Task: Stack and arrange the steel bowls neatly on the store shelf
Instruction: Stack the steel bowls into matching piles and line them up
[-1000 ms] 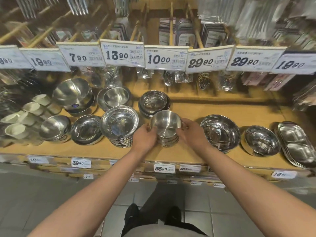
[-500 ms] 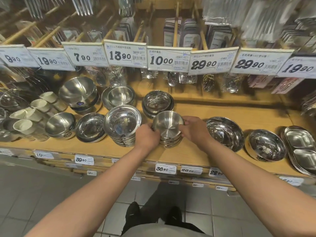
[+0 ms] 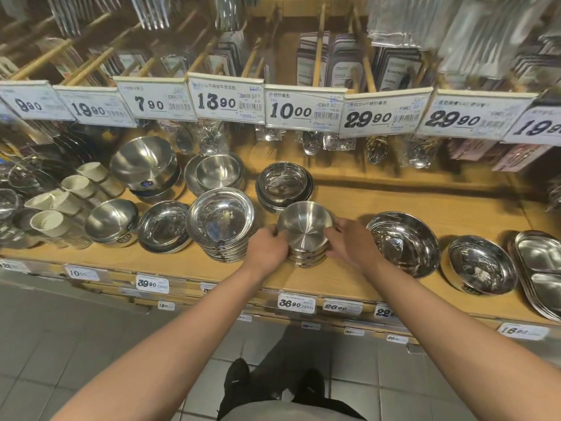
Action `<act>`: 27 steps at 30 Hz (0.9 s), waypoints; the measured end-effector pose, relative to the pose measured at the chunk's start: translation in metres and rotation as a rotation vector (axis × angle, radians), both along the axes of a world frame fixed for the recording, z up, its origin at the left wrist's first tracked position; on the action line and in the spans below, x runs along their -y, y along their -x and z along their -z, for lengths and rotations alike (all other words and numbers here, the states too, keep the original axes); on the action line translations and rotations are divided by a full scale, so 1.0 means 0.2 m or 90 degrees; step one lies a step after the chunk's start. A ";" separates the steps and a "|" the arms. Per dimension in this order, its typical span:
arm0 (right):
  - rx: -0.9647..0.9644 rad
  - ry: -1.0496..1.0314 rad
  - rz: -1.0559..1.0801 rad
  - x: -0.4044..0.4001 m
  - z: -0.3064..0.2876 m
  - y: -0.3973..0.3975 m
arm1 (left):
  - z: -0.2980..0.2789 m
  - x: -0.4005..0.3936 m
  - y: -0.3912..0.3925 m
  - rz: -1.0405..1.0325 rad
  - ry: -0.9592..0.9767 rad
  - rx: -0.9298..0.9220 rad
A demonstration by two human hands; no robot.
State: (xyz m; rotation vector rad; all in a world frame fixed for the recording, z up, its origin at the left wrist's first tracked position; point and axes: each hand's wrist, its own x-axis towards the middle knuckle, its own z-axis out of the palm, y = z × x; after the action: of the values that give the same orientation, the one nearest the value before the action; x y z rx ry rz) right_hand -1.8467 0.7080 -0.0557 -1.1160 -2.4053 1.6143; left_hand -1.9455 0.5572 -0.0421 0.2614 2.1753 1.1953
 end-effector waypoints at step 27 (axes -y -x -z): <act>0.010 0.077 0.077 0.06 -0.03 -0.03 | 0.01 -0.06 0.09 0.007 0.009 0.021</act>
State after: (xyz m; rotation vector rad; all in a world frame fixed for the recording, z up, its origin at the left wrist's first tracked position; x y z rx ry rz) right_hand -1.8408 0.6951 -0.0504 -1.2706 -2.2274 1.7377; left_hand -1.9632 0.5695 -0.0449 0.2467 2.1507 1.1697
